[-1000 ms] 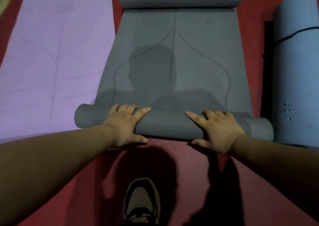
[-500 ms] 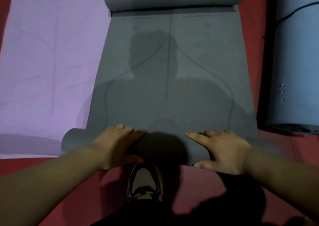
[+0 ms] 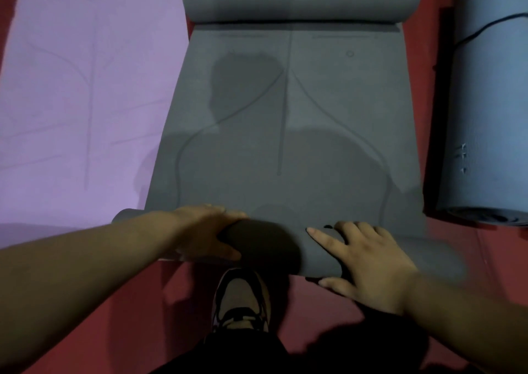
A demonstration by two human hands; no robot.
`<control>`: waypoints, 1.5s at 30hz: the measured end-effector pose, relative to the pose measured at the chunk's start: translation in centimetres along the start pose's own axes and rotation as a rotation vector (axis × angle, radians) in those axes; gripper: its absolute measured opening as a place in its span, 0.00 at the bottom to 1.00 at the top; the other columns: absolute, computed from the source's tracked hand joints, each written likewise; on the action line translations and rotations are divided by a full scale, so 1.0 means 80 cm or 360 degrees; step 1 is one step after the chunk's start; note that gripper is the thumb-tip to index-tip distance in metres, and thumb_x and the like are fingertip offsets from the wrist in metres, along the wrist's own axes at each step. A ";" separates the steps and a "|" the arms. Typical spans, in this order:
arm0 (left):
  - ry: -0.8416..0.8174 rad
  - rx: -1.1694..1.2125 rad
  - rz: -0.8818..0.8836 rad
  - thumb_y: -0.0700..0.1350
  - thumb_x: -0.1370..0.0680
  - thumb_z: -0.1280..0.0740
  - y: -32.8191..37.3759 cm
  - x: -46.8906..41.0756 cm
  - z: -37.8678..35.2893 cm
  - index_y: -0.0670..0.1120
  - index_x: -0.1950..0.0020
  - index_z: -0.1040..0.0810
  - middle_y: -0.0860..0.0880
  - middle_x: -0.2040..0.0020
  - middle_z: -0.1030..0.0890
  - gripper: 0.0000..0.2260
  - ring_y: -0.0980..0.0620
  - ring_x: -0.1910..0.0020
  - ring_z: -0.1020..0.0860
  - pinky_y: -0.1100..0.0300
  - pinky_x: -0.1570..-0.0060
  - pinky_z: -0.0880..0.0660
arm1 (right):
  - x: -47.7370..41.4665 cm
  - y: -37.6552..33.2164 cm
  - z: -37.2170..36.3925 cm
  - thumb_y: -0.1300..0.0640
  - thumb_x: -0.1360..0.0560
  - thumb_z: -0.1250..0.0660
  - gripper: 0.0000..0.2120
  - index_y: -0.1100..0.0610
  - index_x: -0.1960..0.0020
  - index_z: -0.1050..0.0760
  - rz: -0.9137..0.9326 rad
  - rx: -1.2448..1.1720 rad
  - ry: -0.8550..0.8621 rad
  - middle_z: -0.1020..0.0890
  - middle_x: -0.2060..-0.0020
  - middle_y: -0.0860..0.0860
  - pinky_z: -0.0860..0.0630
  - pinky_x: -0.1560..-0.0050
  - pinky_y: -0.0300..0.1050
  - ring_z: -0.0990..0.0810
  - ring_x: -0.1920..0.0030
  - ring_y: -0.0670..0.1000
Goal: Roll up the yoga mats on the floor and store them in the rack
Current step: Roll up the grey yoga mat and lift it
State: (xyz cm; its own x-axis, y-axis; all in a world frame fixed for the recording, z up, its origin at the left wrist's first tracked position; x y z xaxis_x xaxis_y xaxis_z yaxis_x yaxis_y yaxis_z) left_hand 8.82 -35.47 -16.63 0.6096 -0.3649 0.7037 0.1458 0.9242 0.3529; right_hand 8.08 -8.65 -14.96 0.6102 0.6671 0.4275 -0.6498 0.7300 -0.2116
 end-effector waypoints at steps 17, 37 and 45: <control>0.0575 -0.0438 0.0217 0.78 0.30 0.48 0.000 0.031 -0.003 0.66 0.20 0.48 0.50 0.34 0.27 0.40 0.45 0.35 0.27 0.46 0.36 0.33 | -0.036 0.023 0.007 0.20 0.29 0.51 0.43 0.33 0.20 0.61 0.0017 -0.0114 -0.0215 0.29 0.35 0.45 0.30 0.35 0.49 0.27 0.36 0.50; 0.0278 -0.0429 0.0388 0.76 0.26 0.51 -0.008 0.008 0.020 0.67 0.20 0.63 0.48 0.25 0.36 0.38 0.45 0.27 0.35 0.42 0.28 0.39 | -0.053 0.038 0.020 0.19 0.29 0.54 0.43 0.35 0.20 0.63 0.0044 0.0066 -0.0114 0.30 0.31 0.49 0.28 0.37 0.54 0.26 0.35 0.55; 0.0410 -0.0425 0.0410 0.81 0.35 0.56 -0.009 0.006 0.019 0.65 0.20 0.56 0.49 0.28 0.32 0.45 0.45 0.29 0.33 0.43 0.29 0.39 | -0.059 0.042 0.026 0.20 0.28 0.52 0.43 0.35 0.20 0.62 0.0043 0.0049 -0.0143 0.30 0.30 0.48 0.28 0.36 0.53 0.26 0.35 0.54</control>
State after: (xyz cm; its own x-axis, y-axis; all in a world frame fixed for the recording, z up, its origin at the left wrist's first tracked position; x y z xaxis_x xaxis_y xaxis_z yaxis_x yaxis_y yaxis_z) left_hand 7.81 -36.45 -15.61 0.8216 -0.1101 0.5593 0.1391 0.9902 -0.0093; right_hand 2.12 -9.67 -15.87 0.5500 0.6695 0.4993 -0.6799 0.7061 -0.1978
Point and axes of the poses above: each hand's wrist, its own x-axis away from the middle knuckle, its own z-axis out of the back of the hand, y = z × x, the point moved 9 cm from there along -x, towards the middle knuckle
